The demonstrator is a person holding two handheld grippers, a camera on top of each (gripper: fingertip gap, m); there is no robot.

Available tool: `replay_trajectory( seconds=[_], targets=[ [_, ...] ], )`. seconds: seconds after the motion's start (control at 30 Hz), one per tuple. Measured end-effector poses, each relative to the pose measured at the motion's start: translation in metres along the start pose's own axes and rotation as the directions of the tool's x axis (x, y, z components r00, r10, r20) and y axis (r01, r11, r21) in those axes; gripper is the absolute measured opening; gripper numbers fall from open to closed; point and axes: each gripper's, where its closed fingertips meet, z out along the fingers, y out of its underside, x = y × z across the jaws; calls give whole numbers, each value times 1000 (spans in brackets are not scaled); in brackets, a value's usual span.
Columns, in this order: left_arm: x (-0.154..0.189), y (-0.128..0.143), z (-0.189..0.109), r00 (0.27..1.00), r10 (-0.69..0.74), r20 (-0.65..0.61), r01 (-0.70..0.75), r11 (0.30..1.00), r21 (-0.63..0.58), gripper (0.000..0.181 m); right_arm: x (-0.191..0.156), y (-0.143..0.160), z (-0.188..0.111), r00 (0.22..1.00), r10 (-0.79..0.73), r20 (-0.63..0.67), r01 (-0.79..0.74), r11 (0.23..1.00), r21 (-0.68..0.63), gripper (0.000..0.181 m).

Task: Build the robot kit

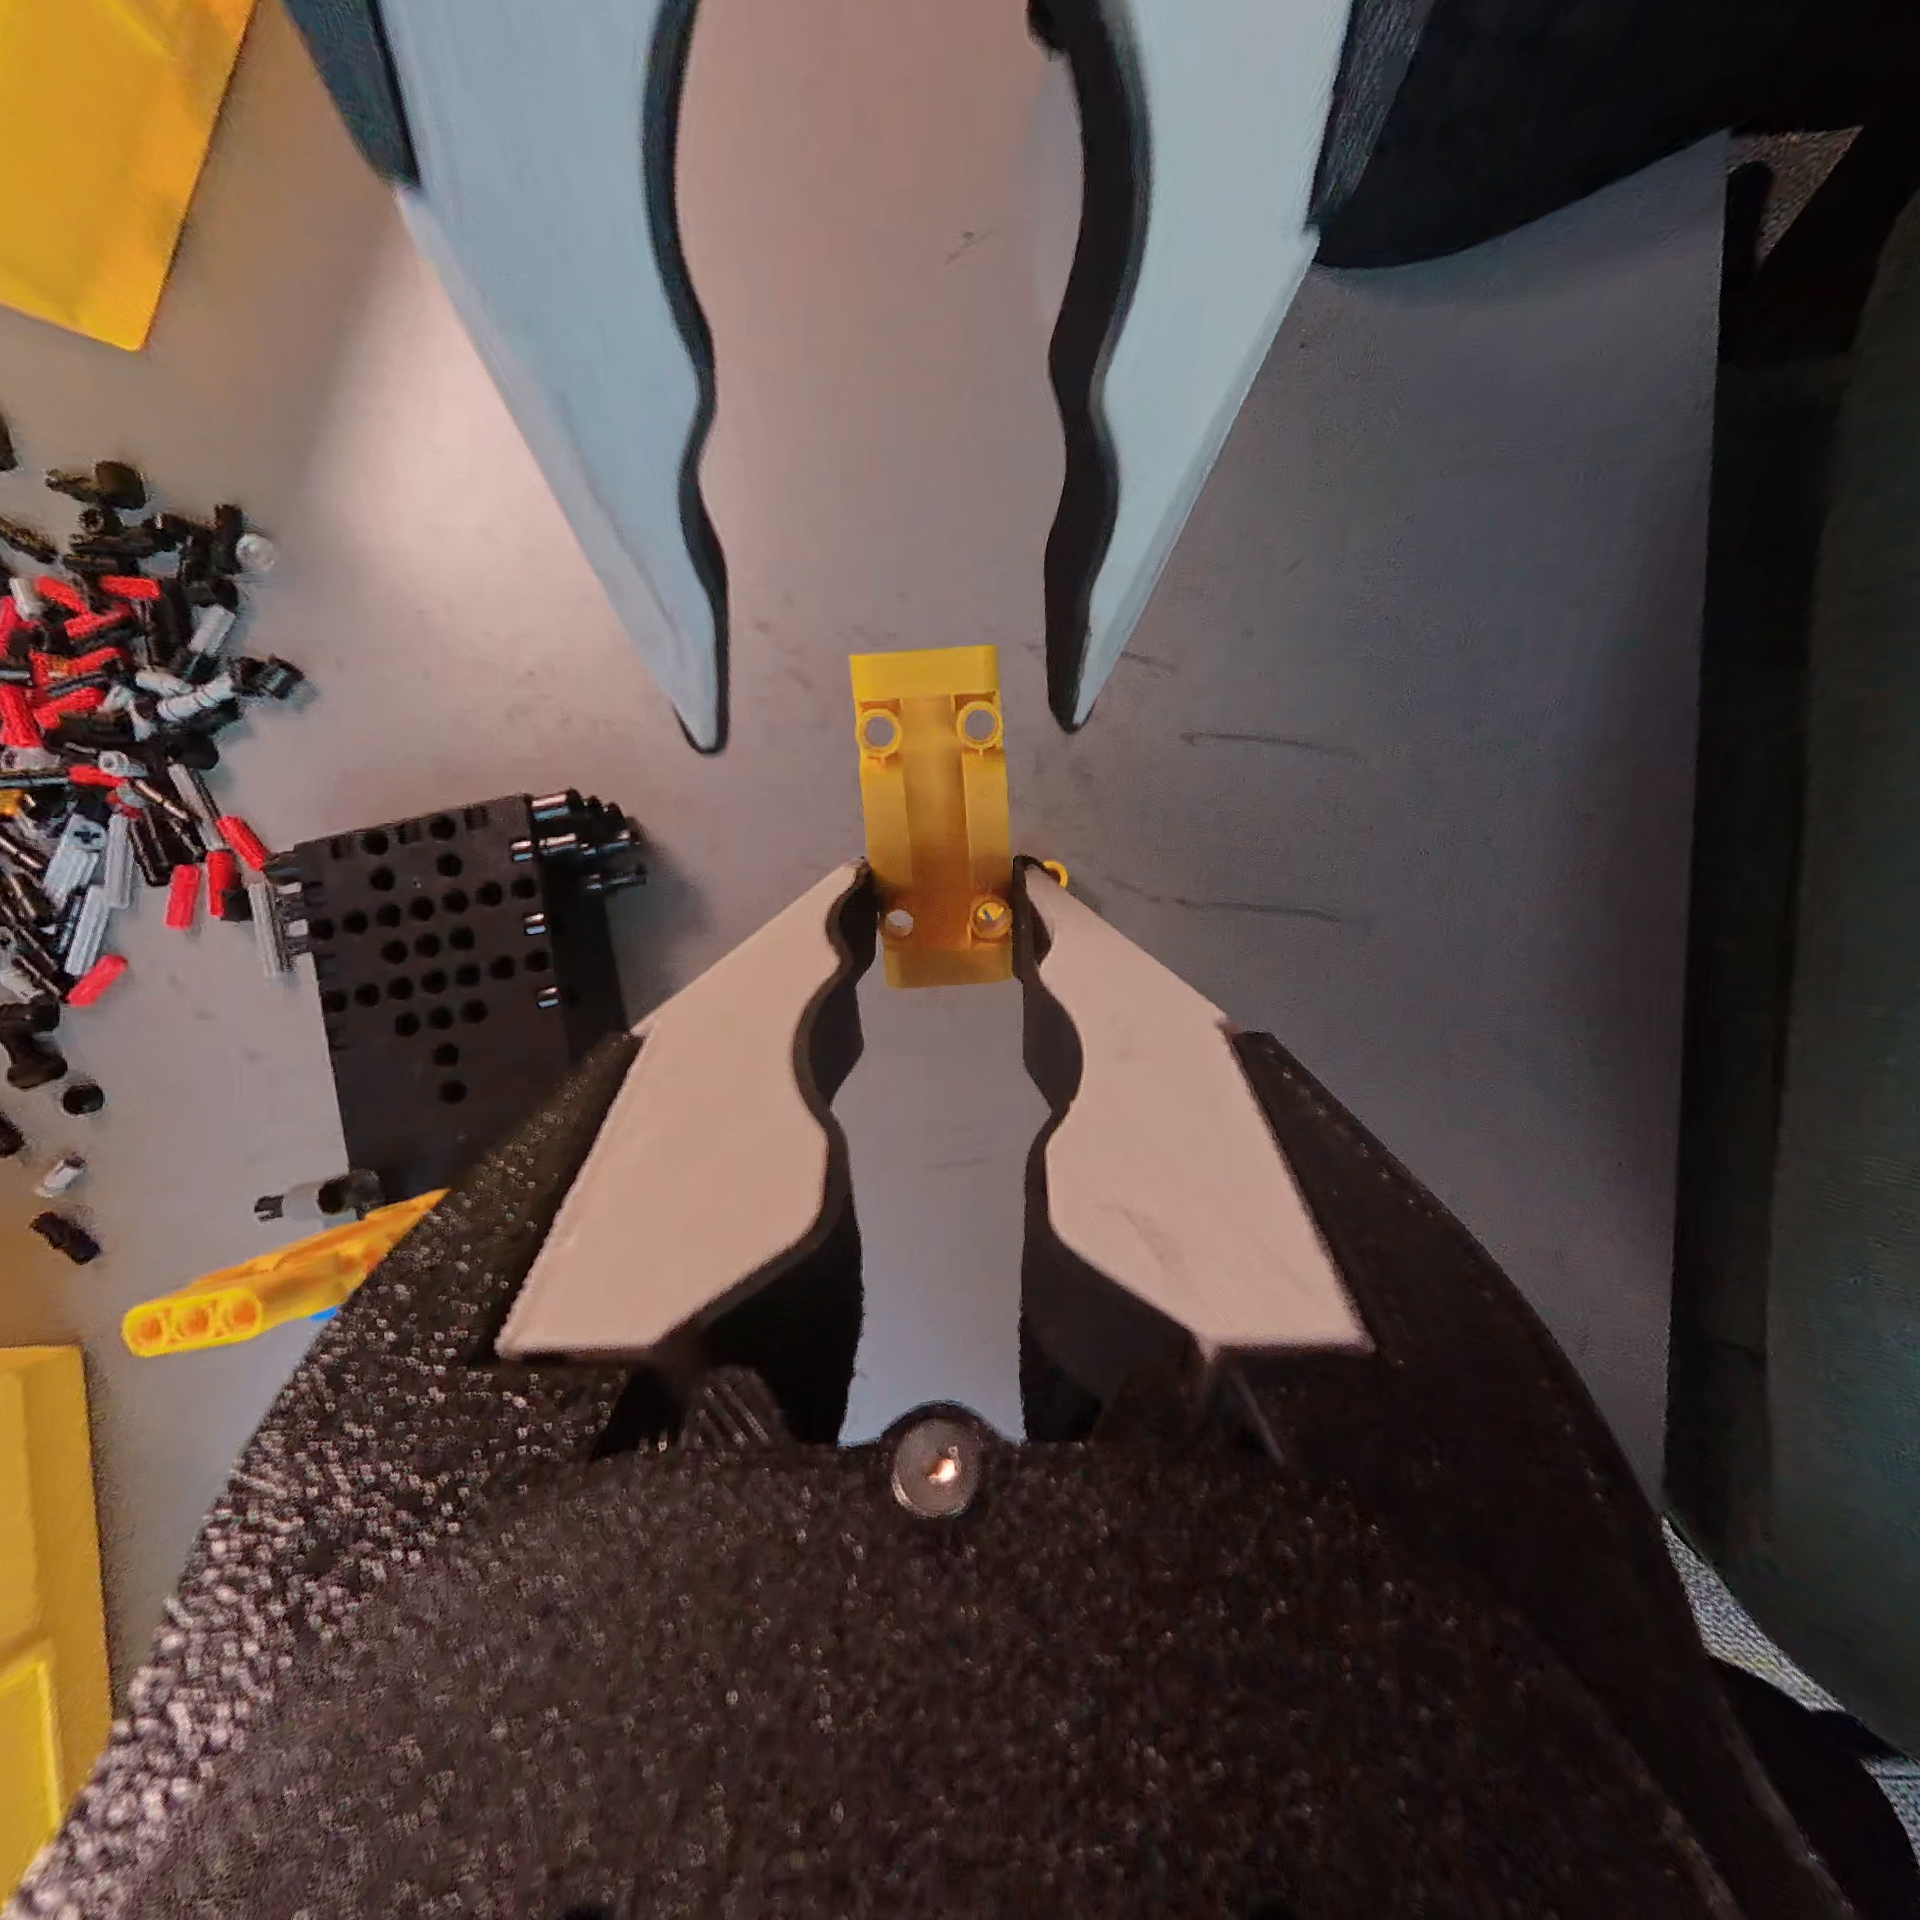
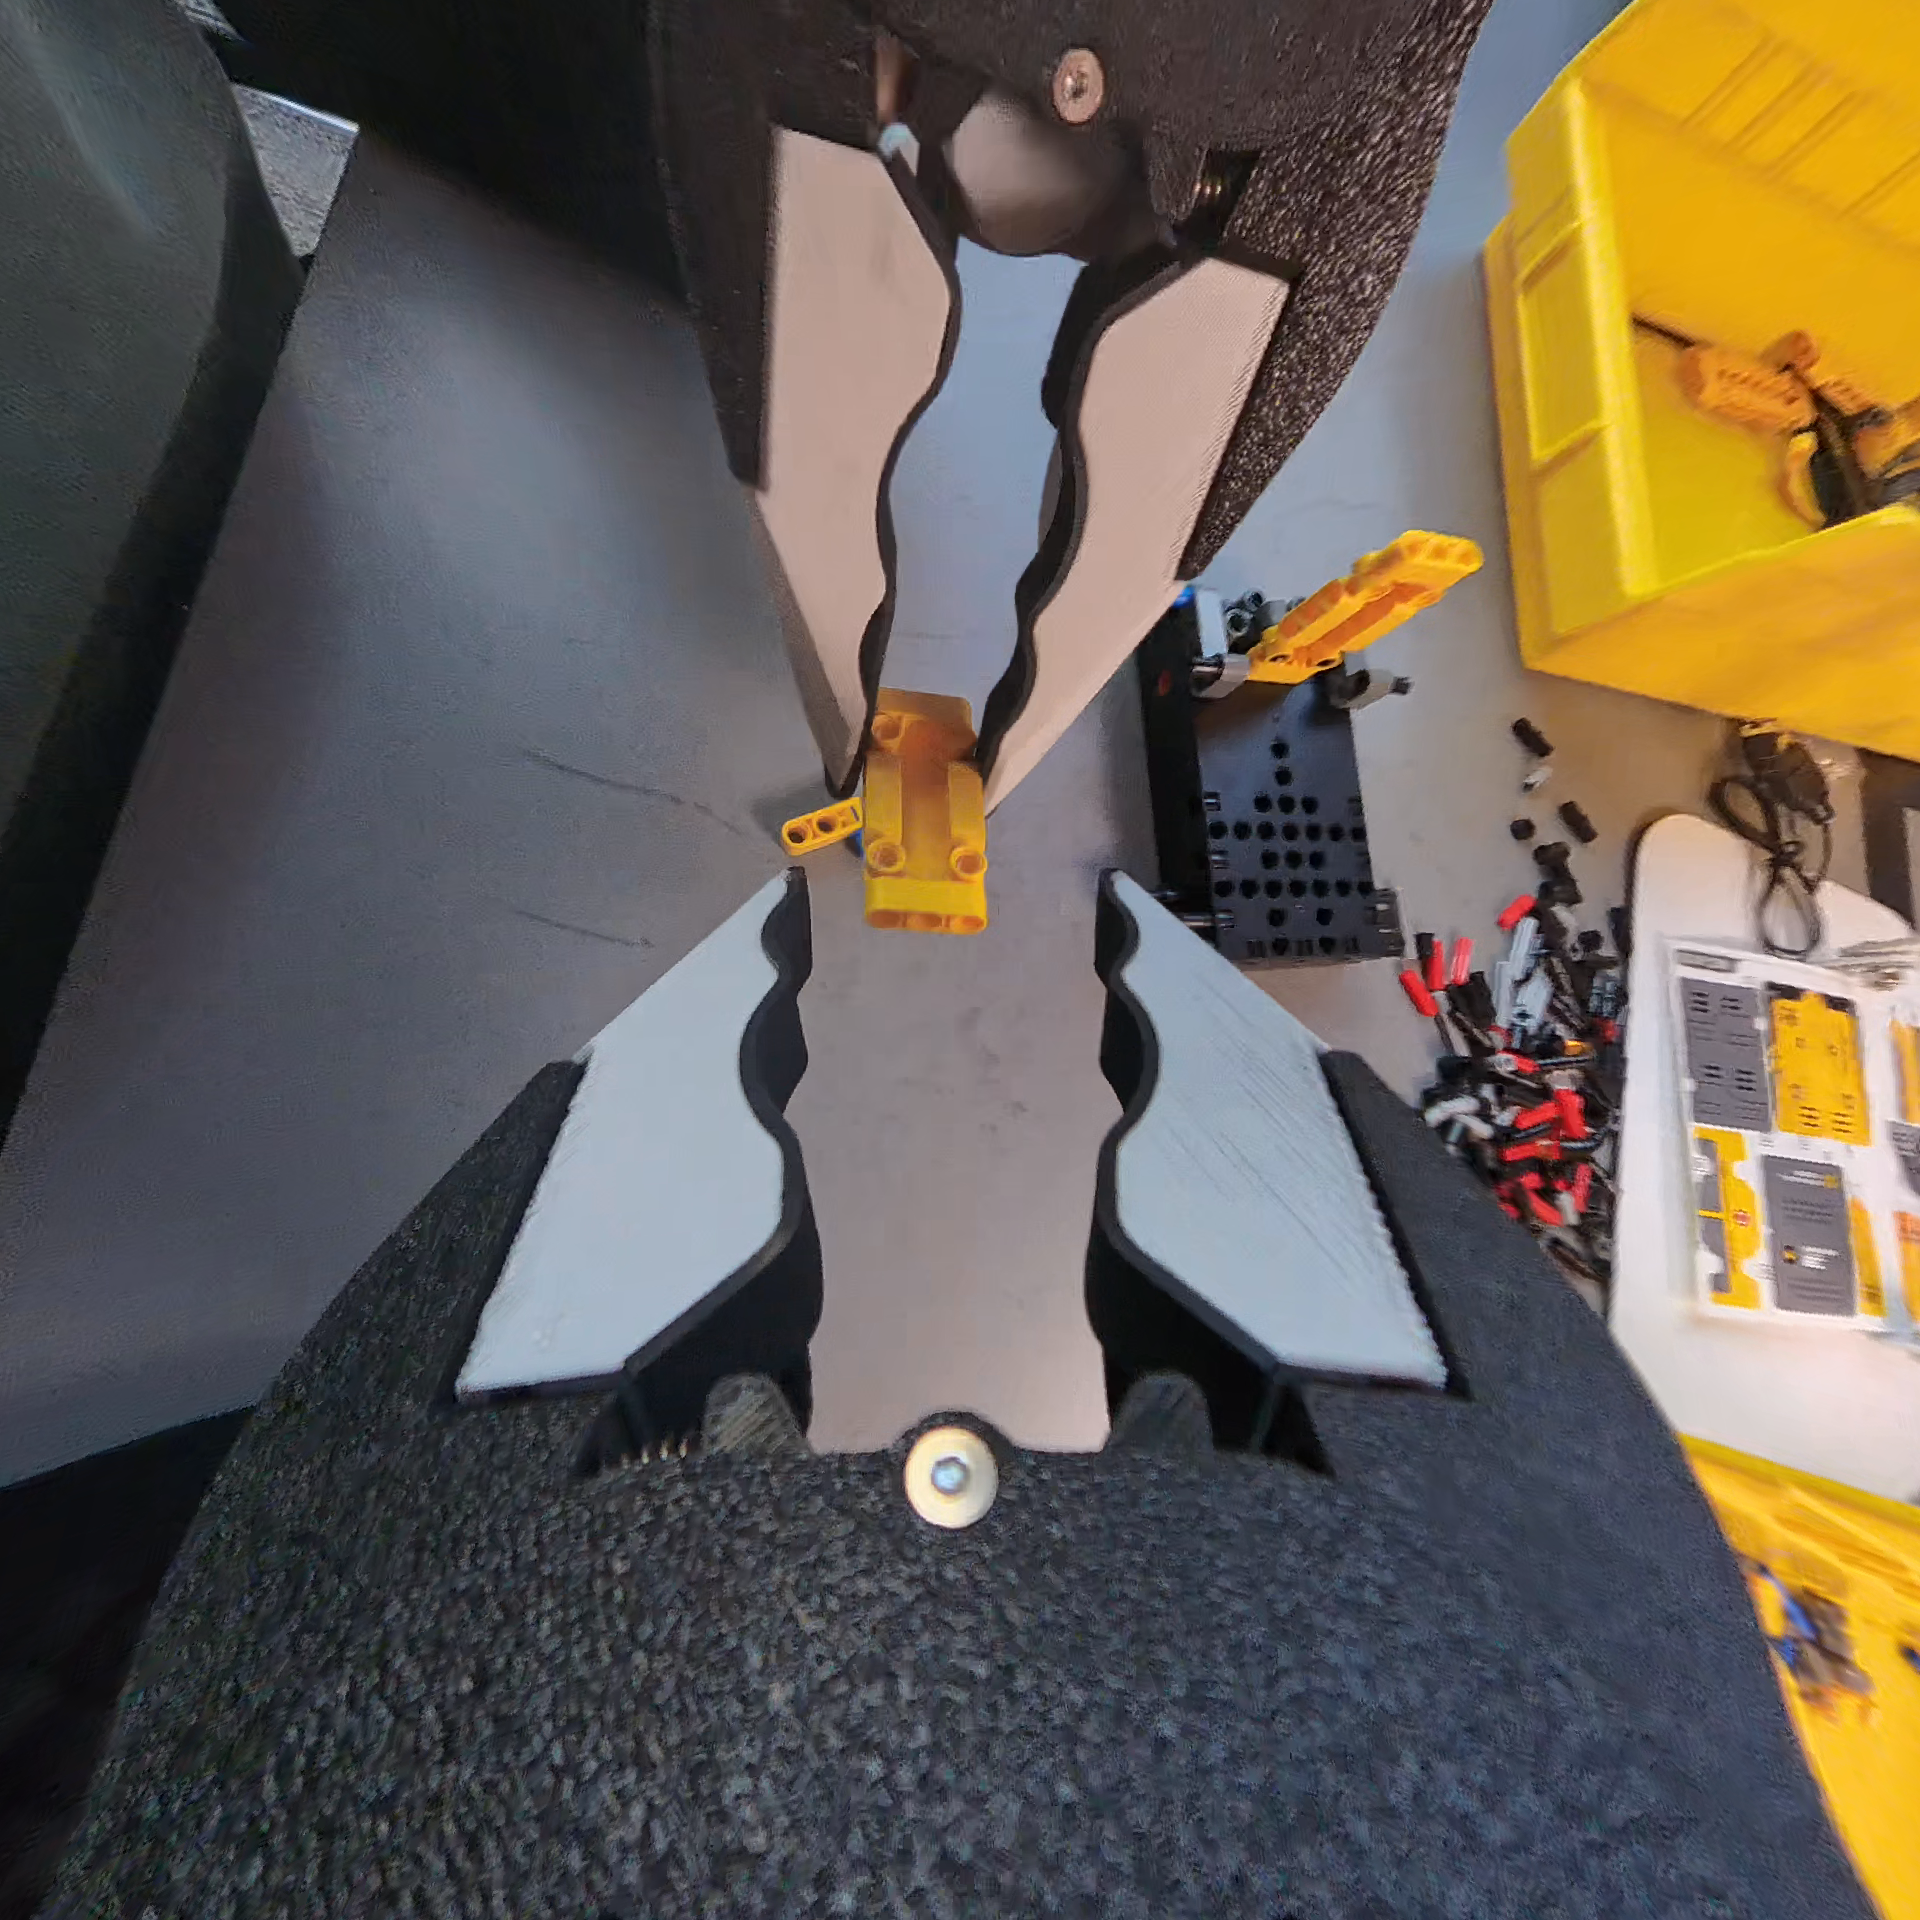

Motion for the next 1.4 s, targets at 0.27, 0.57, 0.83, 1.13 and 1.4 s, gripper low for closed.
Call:
replay_trajectory(
  seconds=[0.27,0.57,0.83,1.13,1.4],
  targets=[
    [3,-9,0,998,-45,-40,49,993,107,25,-9,4,15,991,79,112,-91,990,104,25],
    [-2,-12,8,997,-80,-19,81,987,135,25,-6,20,18,992,93,80,-101,990,95,29],
    [-3,-12,12,997,-78,-3,78,990,119,25,-7,19,23,997,40,71,-44,997,57,26],
    [14,23,15,976,-216,-2,216,975,45,45,-13,51,22,984,90,151,-85,996,-36,26],
    [18,18,26,992,-118,-53,118,993,-6,26,-16,52,31,973,77,219,-50,991,-124,27]
  ],
)
